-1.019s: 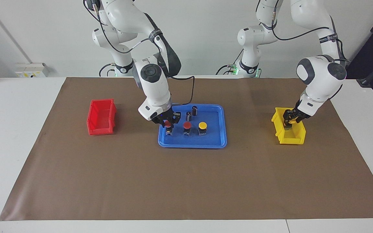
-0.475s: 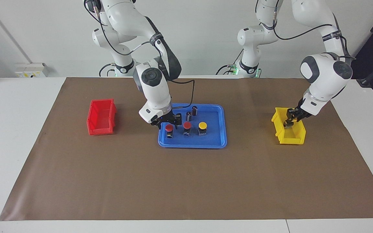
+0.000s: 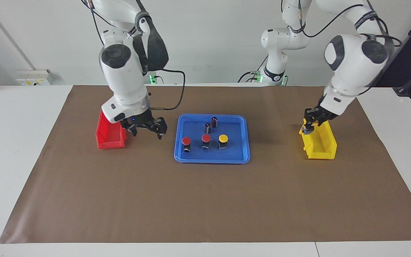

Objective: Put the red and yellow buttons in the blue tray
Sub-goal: 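Place a second yellow button in the tray while the right gripper withdraws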

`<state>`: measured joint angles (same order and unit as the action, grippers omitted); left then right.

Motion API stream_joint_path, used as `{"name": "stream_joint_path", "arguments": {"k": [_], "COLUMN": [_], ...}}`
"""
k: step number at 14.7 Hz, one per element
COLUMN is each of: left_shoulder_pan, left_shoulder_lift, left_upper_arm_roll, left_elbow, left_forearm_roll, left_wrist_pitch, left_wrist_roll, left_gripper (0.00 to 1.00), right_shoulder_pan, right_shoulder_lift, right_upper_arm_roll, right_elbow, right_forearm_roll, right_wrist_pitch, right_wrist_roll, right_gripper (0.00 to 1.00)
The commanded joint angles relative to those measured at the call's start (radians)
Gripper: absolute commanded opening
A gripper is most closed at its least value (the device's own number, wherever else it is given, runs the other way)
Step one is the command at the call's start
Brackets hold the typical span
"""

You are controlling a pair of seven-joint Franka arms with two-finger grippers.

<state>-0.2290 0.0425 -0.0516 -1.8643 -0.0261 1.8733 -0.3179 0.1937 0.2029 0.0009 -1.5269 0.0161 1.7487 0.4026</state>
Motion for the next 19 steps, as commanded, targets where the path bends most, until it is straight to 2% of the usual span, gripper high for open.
{"name": "stream_joint_path", "arguments": {"k": [1,6,8,11,19], "left_shoulder_pan": [-0.117,-0.269,-0.296,-0.317,-0.322], "left_shoulder_lift": [0.063,0.092,0.12,0.129,0.201], "left_upper_arm_roll": [0.015,0.012,0.012,0.012,0.012], "left_elbow": [-0.007,-0.09,-0.098,-0.104,-0.111], "left_forearm_roll": [-0.011,-0.021,-0.023,-0.026,-0.026], "left_wrist_pitch": [0.07,0.209,0.248,0.26,0.354], "left_wrist_roll": [-0.12,-0.274,-0.297,-0.306,-0.311], "left_gripper": [0.13,0.12,0.12,0.12,0.12], "right_shoulder_pan": [-0.058,-0.229,-0.276,-0.261,-0.257], "right_shoulder_lift": [-0.025,-0.164,-0.172,-0.198,-0.234], "right_upper_arm_roll": [0.013,0.013,0.01,-0.047,-0.073], "right_elbow": [0.051,0.051,0.05,-0.005,-0.079], "right_forearm_roll": [-0.004,-0.004,-0.005,-0.008,-0.008], "right_wrist_pitch": [-0.087,-0.274,-0.298,-0.299,-0.294], "right_wrist_roll": [-0.044,-0.29,-0.384,-0.404,-0.412], "right_gripper": [1.0,1.0,1.0,1.0,1.0]}}
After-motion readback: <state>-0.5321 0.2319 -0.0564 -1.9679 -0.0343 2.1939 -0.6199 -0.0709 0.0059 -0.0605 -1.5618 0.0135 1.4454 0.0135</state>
